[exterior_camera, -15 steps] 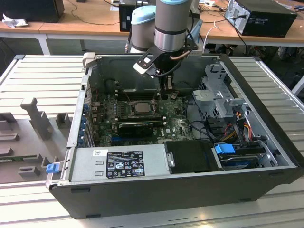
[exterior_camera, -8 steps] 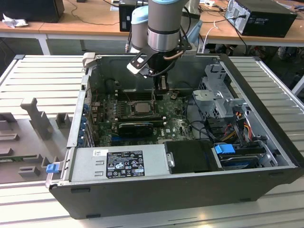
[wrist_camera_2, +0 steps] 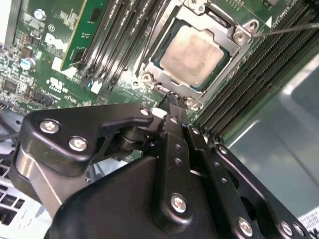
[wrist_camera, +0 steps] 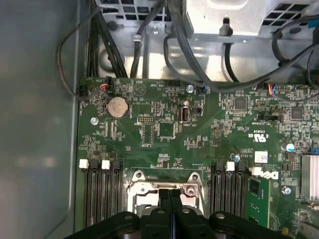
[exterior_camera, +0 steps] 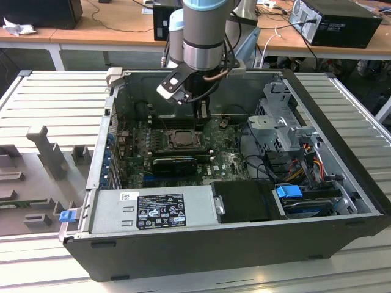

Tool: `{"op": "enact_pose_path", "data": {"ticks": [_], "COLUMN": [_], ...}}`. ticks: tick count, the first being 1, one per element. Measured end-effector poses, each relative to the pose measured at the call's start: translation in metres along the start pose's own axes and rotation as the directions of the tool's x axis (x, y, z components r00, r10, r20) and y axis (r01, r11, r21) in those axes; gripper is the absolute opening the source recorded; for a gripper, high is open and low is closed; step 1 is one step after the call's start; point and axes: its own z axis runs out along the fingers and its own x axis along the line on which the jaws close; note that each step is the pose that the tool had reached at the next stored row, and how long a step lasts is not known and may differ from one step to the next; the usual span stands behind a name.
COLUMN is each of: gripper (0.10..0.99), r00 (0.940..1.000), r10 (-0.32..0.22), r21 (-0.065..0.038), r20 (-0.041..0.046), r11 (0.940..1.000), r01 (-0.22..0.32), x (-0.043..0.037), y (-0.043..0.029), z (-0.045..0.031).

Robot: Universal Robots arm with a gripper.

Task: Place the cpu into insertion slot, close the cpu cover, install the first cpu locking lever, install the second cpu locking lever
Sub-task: 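Close the cpu cover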

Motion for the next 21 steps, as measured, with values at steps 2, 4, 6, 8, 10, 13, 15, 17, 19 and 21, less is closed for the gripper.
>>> {"op": "enact_pose_path", "data": {"ticks": [2,4,6,8,10,13,15,17,19,21], "gripper": [0.106,0.106,0.106,0.106,0.106,0.106,0.106,0.106,0.106,0.106], "r00": [1.0,1.0,1.0,1.0,1.0,1.0,1.0,1.0,1.0,1.0], "r10": [0.0,0.0,0.0,0.0,0.0,0.0,0.0,0.0,0.0,0.0], "r21": [0.0,0.001,0.001,0.001,0.001,0.001,0.001,0.001,0.001,0.001], "r20": [-0.0001,-0.0005,-0.001,-0.0012,-0.0013,-0.0013,-0.0013,-0.0015,-0.0016,-0.0015], "r11": [1.0,1.0,1.0,1.0,1.0,1.0,1.0,1.0,1.0,1.0], "r01": [0.0,0.0,0.0,0.0,0.0,0.0,0.0,0.0,0.0,0.0], "x": [0.0002,0.0004,0.0005,0.0006,0.0006,0.0007,0.0007,0.0008,0.0008,0.0008], "y": [-0.007,-0.0172,-0.0218,-0.025,-0.027,-0.0298,-0.0314,-0.0334,-0.0347,-0.036], "z": [0.0023,0.0029,0.0028,0.0026,0.0026,0.0024,0.0024,0.0023,0.0022,0.0021]}}
